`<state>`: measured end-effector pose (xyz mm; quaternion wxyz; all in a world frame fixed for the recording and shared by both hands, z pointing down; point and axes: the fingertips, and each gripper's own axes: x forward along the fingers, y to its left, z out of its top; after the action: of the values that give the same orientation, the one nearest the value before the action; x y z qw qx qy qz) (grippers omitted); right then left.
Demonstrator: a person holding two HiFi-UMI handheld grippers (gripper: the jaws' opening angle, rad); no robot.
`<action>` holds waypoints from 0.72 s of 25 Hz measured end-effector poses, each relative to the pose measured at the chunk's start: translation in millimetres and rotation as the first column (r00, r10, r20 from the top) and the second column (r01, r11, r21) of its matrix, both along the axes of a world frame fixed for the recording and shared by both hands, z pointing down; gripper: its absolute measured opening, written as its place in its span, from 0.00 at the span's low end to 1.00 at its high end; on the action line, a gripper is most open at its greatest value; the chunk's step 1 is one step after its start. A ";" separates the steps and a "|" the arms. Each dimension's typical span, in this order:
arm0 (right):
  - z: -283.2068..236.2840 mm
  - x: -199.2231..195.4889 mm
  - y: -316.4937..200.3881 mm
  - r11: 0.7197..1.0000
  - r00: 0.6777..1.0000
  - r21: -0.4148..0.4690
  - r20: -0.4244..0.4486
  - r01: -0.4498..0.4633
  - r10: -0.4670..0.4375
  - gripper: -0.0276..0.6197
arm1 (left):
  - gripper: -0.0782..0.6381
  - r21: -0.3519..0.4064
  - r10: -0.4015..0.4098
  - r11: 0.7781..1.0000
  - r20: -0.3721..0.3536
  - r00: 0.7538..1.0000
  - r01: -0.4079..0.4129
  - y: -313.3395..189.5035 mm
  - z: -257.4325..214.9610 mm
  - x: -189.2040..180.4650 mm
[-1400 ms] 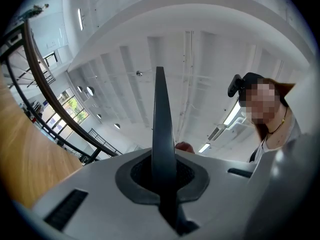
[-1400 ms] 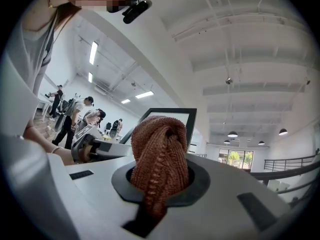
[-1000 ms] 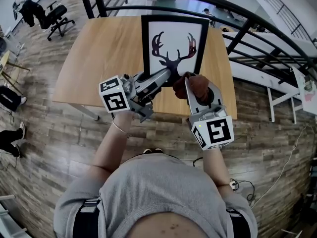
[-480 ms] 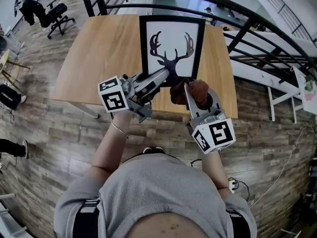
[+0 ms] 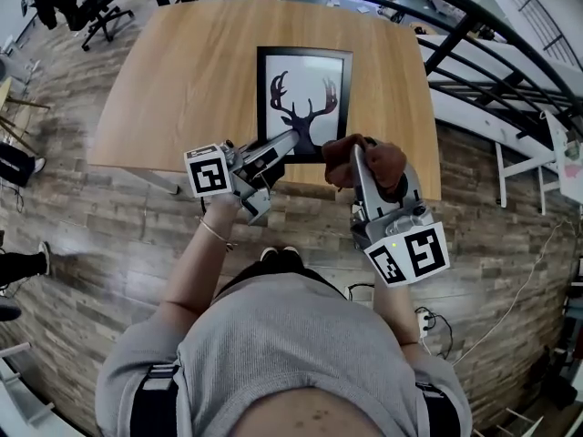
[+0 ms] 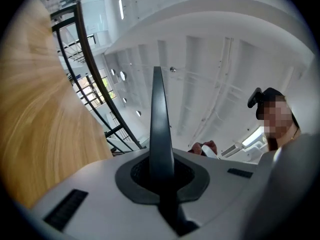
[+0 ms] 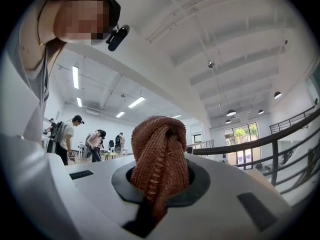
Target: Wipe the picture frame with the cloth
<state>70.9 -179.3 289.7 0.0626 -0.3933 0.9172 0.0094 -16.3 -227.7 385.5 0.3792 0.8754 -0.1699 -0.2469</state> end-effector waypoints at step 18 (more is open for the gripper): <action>35.3 -6.6 -14.5 0.996 1.000 -0.095 -0.023 0.003 -0.005 0.11 | 0.13 -0.440 0.012 0.896 -0.100 0.995 -0.055 20.0 166.3 -6.1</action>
<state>64.3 -193.8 325.1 0.0333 -0.3937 0.9182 -0.0296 -22.4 -207.7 551.8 0.5799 0.7564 -0.1883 -0.2367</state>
